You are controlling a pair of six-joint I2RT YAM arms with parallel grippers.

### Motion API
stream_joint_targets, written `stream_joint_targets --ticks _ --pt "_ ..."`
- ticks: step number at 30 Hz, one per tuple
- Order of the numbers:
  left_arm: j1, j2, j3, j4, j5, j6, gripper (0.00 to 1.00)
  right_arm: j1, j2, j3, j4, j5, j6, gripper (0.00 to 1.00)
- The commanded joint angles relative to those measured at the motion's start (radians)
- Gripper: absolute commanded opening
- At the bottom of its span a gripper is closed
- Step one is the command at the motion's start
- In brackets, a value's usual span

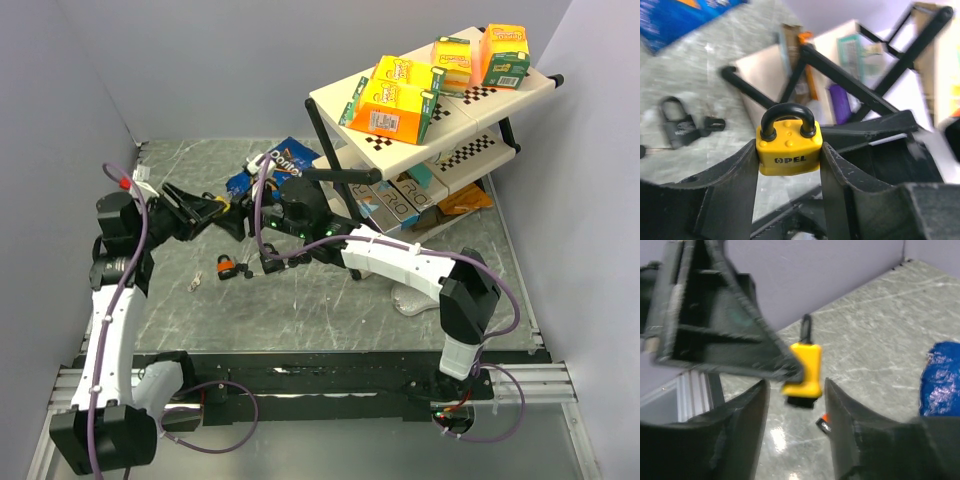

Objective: Lock with the key
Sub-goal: Place the lock at the center of the board.

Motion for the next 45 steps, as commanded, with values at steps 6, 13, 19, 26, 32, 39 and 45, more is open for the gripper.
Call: stream_joint_targets --ticks 6,13,19,26,32,39,45 --pt "0.085 0.272 0.323 -0.535 -0.096 0.66 0.01 -0.019 -0.071 -0.019 -0.008 -0.116 -0.126 0.99" --pt "0.126 0.41 0.356 -0.687 -0.245 1.053 0.01 -0.025 -0.147 -0.14 -0.022 -0.161 -0.204 1.0" --pt "0.174 0.494 0.263 -0.69 -0.4 1.16 0.01 -0.041 -0.21 -0.243 -0.011 -0.169 -0.245 1.0" --pt "0.175 0.577 0.162 -0.57 -0.509 1.213 0.01 -0.059 -0.253 -0.307 -0.008 -0.164 -0.245 1.0" --pt "0.174 0.632 0.124 -0.486 -0.582 1.214 0.01 -0.079 -0.288 -0.342 -0.008 -0.149 -0.247 1.0" --pt "0.175 0.694 0.11 -0.444 -0.61 1.219 0.04 -0.1 -0.321 -0.378 -0.011 -0.152 -0.245 1.0" --pt "0.174 0.718 0.11 -0.443 -0.592 1.208 0.15 -0.1 -0.351 -0.39 0.009 -0.178 -0.27 1.0"
